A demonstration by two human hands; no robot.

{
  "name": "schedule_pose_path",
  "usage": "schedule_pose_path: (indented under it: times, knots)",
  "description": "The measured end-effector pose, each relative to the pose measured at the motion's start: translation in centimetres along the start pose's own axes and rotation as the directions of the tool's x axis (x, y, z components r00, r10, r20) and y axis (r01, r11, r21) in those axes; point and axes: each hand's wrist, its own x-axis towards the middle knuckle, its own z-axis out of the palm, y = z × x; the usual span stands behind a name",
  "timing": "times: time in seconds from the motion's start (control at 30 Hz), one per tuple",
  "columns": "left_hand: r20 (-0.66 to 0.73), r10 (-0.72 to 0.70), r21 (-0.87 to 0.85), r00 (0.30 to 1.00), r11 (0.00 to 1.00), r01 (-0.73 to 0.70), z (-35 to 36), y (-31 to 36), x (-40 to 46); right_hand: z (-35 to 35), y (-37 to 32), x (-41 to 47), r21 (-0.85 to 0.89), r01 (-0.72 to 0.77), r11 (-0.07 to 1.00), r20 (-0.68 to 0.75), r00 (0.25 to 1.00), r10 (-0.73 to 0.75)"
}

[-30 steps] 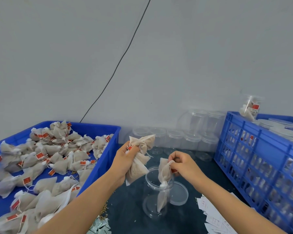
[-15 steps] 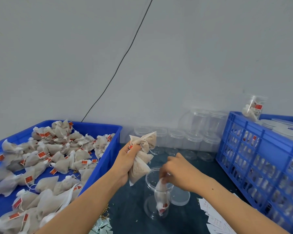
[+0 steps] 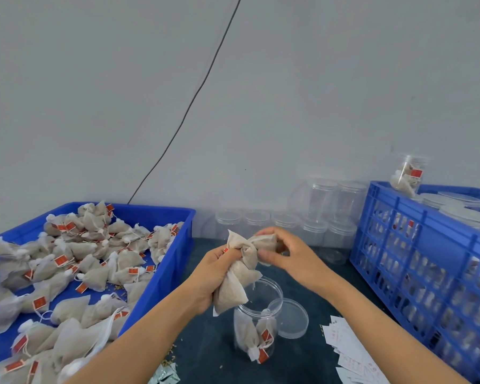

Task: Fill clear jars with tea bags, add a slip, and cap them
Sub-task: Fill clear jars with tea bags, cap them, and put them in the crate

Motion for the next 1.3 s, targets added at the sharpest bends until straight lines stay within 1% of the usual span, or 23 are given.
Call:
schedule_pose_path:
  times: [0.07, 0.17, 0.27, 0.33, 0.37, 0.43, 0.5, 0.53, 0.57, 0.63, 0.67, 0.7, 0.77, 0.83, 0.9, 0.93, 1.0, 1.03, 1.07, 1.1, 1.17, 1.2, 1.3]
  knots:
    - [0.007, 0.001, 0.014, 1.000, 1.000, -0.002, 0.1, -0.1, -0.1, 0.4, 0.3, 0.0, -0.015, 0.032, 0.999, -0.090, 0.995, -0.034]
    - [-0.037, 0.020, -0.010, 0.999, 1.000, -0.020, 0.1, -0.1, -0.1, 0.6, 0.8, -0.1, 0.181, -0.068, 0.981, -0.221, 0.969, 0.108]
    - [-0.117, 0.034, -0.072, 0.993, 0.997, -0.042, -0.2, 0.1, 0.1, 0.4, 1.0, -0.7, 0.455, -0.163, 0.875, -0.224, 0.931, 0.290]
    - [-0.174, 0.045, -0.097, 0.984, 0.993, -0.062, -0.4, 0.3, 0.2, 0.1, 1.3, -0.9, 0.451, -0.175, 0.875, -0.232, 0.924, 0.304]
    - [-0.200, 0.052, -0.102, 0.978, 0.992, -0.074, -0.5, 0.3, 0.2, 0.0, 1.3, -1.0, 0.376, -0.179, 0.909, -0.228, 0.933, 0.278]
    - [-0.222, 0.056, -0.110, 0.973, 0.990, -0.083, -0.6, 0.4, 0.2, 0.3, 1.4, -1.2, 0.126, -0.158, 0.979, -0.195, 0.964, 0.181]
    - [-0.227, 0.052, -0.113, 0.972, 0.991, -0.079, -0.6, 0.3, 0.3, 0.7, 1.2, -1.3, -0.167, -0.092, 0.982, -0.095, 0.993, 0.077]
    - [-0.226, 0.045, -0.115, 0.973, 0.991, -0.072, -0.6, 0.2, 0.3, 1.0, 1.2, -1.3, -0.336, -0.053, 0.940, -0.031, 0.998, 0.046]
    - [-0.221, 0.034, -0.116, 0.975, 0.991, -0.061, -0.7, 0.1, 0.4, 1.5, 1.1, -1.3, -0.521, 0.003, 0.854, 0.032, 0.999, 0.016]
    - [-0.211, 0.017, -0.118, 0.977, 0.992, -0.043, -0.7, 0.0, 0.5, 2.3, 0.9, -1.0, -0.780, 0.132, 0.612, 0.151, 0.988, -0.020]
    - [-0.210, 0.015, -0.116, 0.978, 0.992, -0.040, -0.8, -0.1, 0.5, 2.8, 0.6, -0.7, -0.827, 0.183, 0.532, 0.216, 0.977, -0.001]
    - [-0.211, 0.015, -0.112, 0.977, 0.993, -0.040, -0.8, -0.1, 0.6, 3.3, 0.3, -0.5, -0.842, 0.208, 0.498, 0.267, 0.962, 0.050]
    - [-0.220, 0.017, -0.100, 0.975, 0.994, -0.040, -0.8, -0.2, 0.6, 4.2, -0.4, 0.1, -0.844, 0.200, 0.497, 0.337, 0.920, 0.202]
    - [-0.229, 0.018, -0.080, 0.973, 0.996, -0.037, -0.9, -0.2, 0.5, 4.5, -1.1, 0.7, -0.829, 0.188, 0.527, 0.374, 0.887, 0.271]
    - [-0.234, 0.012, -0.063, 0.972, 0.998, -0.028, -1.0, -0.3, 0.5, 4.0, -1.2, 1.1, -0.781, 0.122, 0.612, 0.314, 0.924, 0.217]
    - [-0.230, 0.007, -0.055, 0.973, 0.998, -0.020, -1.1, -0.4, 0.5, 3.6, -1.2, 1.2, -0.731, 0.051, 0.680, 0.225, 0.960, 0.169]
    - [-0.212, 0.001, -0.033, 0.977, 0.999, -0.008, -1.3, -0.4, 0.6, 2.7, -1.4, 1.3, -0.467, -0.104, 0.878, -0.037, 0.994, 0.098]
    - [-0.199, 0.002, -0.024, 0.980, 1.000, -0.007, -1.2, -0.4, 0.6, 2.4, -1.6, 1.3, -0.265, -0.134, 0.955, -0.122, 0.987, 0.105]
    - [-0.183, 0.005, -0.018, 0.983, 1.000, -0.009, -1.1, -0.5, 0.7, 2.2, -1.7, 1.2, -0.091, -0.132, 0.987, -0.138, 0.983, 0.119]
    - [-0.164, 0.015, -0.003, 0.986, 1.000, -0.016, -1.0, -0.5, 0.6, 2.1, -1.7, 1.1, 0.000, -0.116, 0.993, -0.099, 0.988, 0.116]
    - [-0.120, 0.044, 0.057, 0.992, 0.998, -0.038, -0.4, -0.5, 0.4, 2.4, -1.8, 1.0, -0.014, -0.073, 0.997, 0.013, 0.997, 0.073]
    - [-0.099, 0.057, 0.086, 0.993, 0.995, -0.049, -0.1, -0.5, 0.2, 2.6, -1.8, 0.9, -0.038, -0.050, 0.998, 0.021, 0.998, 0.051]
    - [-0.050, 0.075, 0.045, 0.996, 0.996, -0.072, 0.4, -0.3, -0.1, 2.4, -1.7, 1.1, 0.028, -0.064, 0.998, -0.132, 0.989, 0.067]
